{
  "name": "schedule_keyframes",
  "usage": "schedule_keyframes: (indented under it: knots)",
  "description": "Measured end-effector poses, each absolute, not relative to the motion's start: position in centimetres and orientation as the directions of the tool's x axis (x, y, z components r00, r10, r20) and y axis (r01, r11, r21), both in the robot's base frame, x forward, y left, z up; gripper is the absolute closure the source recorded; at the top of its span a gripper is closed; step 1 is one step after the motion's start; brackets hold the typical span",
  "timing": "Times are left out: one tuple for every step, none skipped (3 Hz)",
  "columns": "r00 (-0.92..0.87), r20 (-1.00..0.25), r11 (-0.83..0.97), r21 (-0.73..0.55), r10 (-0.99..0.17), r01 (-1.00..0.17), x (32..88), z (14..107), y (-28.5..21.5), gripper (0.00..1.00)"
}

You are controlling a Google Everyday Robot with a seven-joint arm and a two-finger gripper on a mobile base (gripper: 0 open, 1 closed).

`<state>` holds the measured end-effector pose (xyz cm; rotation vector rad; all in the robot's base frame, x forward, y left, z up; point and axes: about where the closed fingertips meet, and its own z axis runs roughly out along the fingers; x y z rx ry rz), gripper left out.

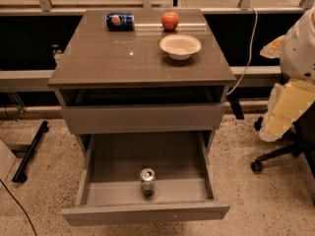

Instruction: Pick 7up can from middle drawer and place on counter

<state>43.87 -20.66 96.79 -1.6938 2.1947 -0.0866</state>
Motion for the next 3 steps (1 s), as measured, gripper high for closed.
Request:
schedule_keyframes:
  knots:
    - [-0.219, -0.332, 0.313, -0.263, -0.918, -0.913, 44.1, 94.2, -18.8, 0.00]
    - [-0.226, -0.415, 0.346, -0.241, -0.881, -0.907, 44.9, 91.3, -17.0, 0.00]
    - [-0.235, -0.508, 0.395, -0.233, -0.829, -0.889, 46.6, 88.2, -15.3, 0.00]
